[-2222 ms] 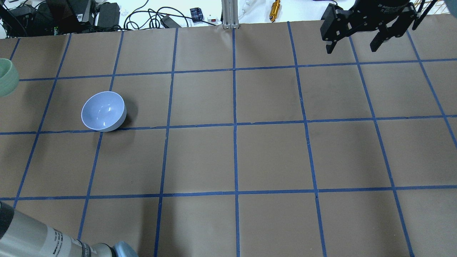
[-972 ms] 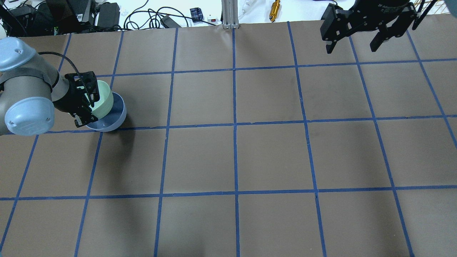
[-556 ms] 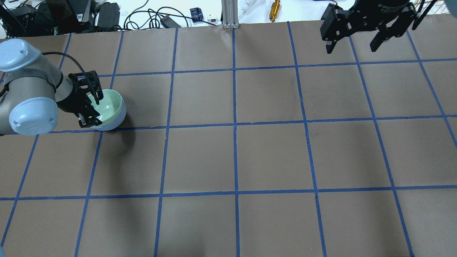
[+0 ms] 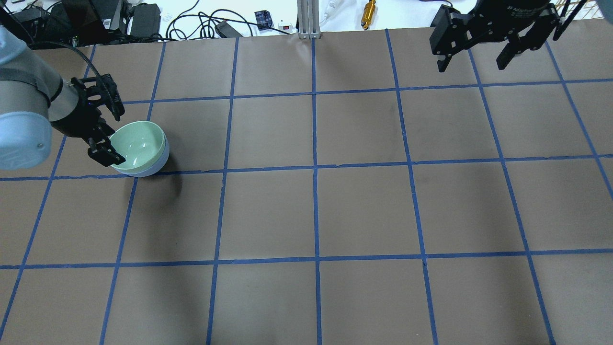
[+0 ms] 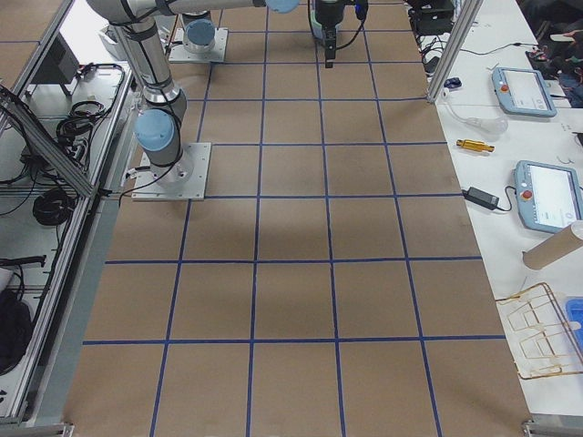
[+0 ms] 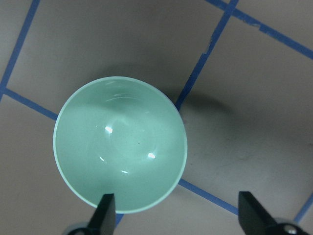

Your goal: Stack green bowl on blue bowl

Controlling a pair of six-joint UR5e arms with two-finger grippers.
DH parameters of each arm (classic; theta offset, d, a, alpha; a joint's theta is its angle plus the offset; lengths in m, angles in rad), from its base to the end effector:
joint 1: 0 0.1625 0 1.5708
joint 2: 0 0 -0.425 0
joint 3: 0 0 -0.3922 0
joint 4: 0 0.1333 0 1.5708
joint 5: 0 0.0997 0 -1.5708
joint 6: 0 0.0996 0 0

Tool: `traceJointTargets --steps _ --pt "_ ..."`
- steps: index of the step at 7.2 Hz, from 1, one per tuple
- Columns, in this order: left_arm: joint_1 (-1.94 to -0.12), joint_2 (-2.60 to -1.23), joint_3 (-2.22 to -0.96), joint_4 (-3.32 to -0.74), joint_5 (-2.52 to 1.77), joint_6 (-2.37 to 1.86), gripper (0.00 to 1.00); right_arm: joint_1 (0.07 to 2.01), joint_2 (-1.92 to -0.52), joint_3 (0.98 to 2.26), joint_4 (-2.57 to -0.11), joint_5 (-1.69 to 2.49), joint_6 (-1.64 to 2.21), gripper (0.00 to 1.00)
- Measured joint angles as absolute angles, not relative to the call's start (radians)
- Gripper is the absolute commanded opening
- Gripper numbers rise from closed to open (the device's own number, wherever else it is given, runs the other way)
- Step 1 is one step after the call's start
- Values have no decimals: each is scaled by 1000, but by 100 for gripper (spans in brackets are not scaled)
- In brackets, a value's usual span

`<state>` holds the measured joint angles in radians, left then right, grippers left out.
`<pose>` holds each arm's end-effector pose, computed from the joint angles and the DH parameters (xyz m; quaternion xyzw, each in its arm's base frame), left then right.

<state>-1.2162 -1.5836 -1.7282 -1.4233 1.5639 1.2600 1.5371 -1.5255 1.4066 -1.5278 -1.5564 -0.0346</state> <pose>0.0443 -0.5055 0.4192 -0.4373 -0.8992 -0.0054 0.0106 0.1173 -0.5199 0.5418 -0.0007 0.9993 -0.0382 0.0059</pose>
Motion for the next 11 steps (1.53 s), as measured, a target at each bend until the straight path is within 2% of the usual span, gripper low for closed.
traceJointTargets --steps 2,6,8,11 --pt "-1229 -1550 -1593 -1660 1561 934 100 1537 -1525 1407 -1528 -1556 -35 100" --pt "-1523 -1553 -1547 -1637 1556 148 100 1537 -1526 1407 -1528 -1555 -34 100" --pt "-1589 -1562 -1548 -1571 1556 3 100 1537 -1525 1407 -1528 -1555 -34 100" --pt "-1594 -1567 -1529 -1560 1555 -13 100 1537 -1525 1407 -1528 -1556 -34 100"
